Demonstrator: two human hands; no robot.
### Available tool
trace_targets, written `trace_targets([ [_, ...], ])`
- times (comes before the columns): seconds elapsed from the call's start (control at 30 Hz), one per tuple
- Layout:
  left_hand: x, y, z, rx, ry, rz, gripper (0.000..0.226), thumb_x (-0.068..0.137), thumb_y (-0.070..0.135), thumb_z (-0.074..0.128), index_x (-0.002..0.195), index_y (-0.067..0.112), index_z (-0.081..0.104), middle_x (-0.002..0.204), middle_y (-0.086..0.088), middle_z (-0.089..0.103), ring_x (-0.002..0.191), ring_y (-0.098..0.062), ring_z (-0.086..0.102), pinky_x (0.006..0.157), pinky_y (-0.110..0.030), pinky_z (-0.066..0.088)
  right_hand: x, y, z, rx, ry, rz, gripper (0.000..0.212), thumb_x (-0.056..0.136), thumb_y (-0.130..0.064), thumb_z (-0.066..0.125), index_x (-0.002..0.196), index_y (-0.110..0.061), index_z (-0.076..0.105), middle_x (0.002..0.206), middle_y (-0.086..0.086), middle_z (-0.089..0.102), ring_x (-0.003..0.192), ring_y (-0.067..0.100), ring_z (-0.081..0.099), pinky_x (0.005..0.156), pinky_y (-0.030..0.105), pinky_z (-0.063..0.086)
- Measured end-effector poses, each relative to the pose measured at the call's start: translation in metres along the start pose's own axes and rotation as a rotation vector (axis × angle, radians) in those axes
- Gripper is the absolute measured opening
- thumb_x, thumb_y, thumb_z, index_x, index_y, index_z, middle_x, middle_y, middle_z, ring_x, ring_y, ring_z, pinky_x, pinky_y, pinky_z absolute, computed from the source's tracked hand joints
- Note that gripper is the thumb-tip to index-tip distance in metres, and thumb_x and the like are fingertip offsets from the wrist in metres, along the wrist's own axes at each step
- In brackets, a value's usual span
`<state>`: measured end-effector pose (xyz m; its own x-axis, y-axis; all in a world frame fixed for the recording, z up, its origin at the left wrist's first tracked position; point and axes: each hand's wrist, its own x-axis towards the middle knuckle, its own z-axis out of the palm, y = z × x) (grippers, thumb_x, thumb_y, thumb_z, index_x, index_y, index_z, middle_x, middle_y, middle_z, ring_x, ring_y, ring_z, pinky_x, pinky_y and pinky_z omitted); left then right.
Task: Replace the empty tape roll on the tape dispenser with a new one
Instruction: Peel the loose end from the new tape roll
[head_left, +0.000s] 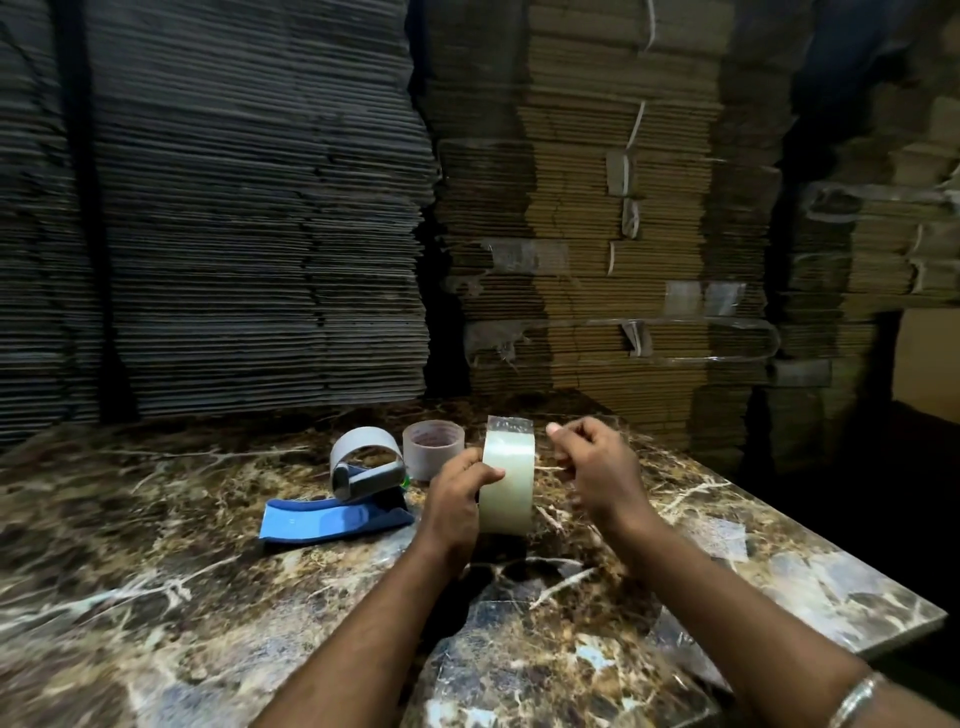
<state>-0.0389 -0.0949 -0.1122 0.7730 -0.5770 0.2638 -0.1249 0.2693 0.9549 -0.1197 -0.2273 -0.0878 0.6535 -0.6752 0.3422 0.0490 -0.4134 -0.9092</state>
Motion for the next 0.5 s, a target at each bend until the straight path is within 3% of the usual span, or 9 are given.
trace_targets([
  [0.07, 0.0, 0.001, 0.0, 0.019, -0.018, 0.019, 0.013, 0.087, 0.008, 0.055, 0.087, 0.013, 0.066, 0.092, -0.007, 0.067, 0.089, -0.016, 0.062, 0.078, -0.036, 0.047, 0.012, -0.007, -0.002, 0.003, -0.082, 0.042, 0.037, 0.089, -0.049, 0.052, 0.088, -0.014, 0.066, 0.088, 0.005, 0.064, 0.078, 0.025, 0.056, 0.066, 0.04, 0.044],
  [0.2, -0.001, 0.002, 0.001, -0.021, -0.065, -0.028, 0.022, 0.092, -0.004, 0.046, 0.088, 0.012, 0.06, 0.079, 0.006, 0.069, 0.078, -0.009, 0.061, 0.071, -0.027, 0.051, 0.028, -0.027, -0.002, 0.022, -0.342, 0.179, 0.039, 0.091, -0.048, 0.053, 0.086, -0.012, 0.066, 0.088, 0.009, 0.061, 0.081, 0.024, 0.051, 0.071, 0.037, 0.038],
  [0.27, -0.001, 0.002, 0.0, -0.001, -0.043, -0.007, 0.03, 0.092, -0.008, 0.044, 0.084, 0.016, 0.061, 0.071, 0.024, 0.071, 0.07, 0.006, 0.063, 0.066, -0.02, 0.051, 0.034, -0.03, -0.001, -0.016, -0.369, 0.188, 0.036, 0.088, -0.046, 0.058, 0.085, -0.012, 0.067, 0.089, 0.01, 0.066, 0.082, 0.025, 0.057, 0.075, 0.038, 0.04],
  [0.33, -0.002, 0.001, 0.0, 0.002, -0.024, -0.006, 0.034, 0.091, -0.009, 0.044, 0.081, 0.019, 0.062, 0.068, 0.022, 0.07, 0.063, 0.013, 0.062, 0.062, -0.019, 0.05, 0.037, -0.034, 0.0, -0.036, -0.394, 0.185, 0.035, 0.084, -0.043, 0.063, 0.087, -0.009, 0.071, 0.09, 0.011, 0.068, 0.081, 0.024, 0.059, 0.073, 0.037, 0.039],
  [0.43, -0.003, 0.002, 0.001, 0.008, -0.031, 0.01, 0.033, 0.091, -0.008, 0.045, 0.081, 0.019, 0.062, 0.065, 0.018, 0.07, 0.066, 0.004, 0.063, 0.059, -0.022, 0.051, 0.042, -0.037, -0.002, -0.069, -0.419, 0.145, 0.043, 0.08, -0.04, 0.069, 0.098, -0.001, 0.073, 0.09, 0.012, 0.068, 0.079, 0.024, 0.059, 0.072, 0.037, 0.038],
  [0.5, -0.003, 0.004, 0.002, -0.025, -0.017, 0.001, 0.025, 0.089, -0.001, 0.048, 0.082, 0.017, 0.064, 0.064, 0.02, 0.07, 0.073, -0.008, 0.06, 0.064, -0.028, 0.048, 0.044, -0.038, -0.004, -0.088, -0.43, 0.119, 0.039, 0.078, -0.036, 0.072, 0.093, 0.0, 0.074, 0.085, 0.01, 0.065, 0.075, 0.023, 0.056, 0.064, 0.032, 0.036],
])
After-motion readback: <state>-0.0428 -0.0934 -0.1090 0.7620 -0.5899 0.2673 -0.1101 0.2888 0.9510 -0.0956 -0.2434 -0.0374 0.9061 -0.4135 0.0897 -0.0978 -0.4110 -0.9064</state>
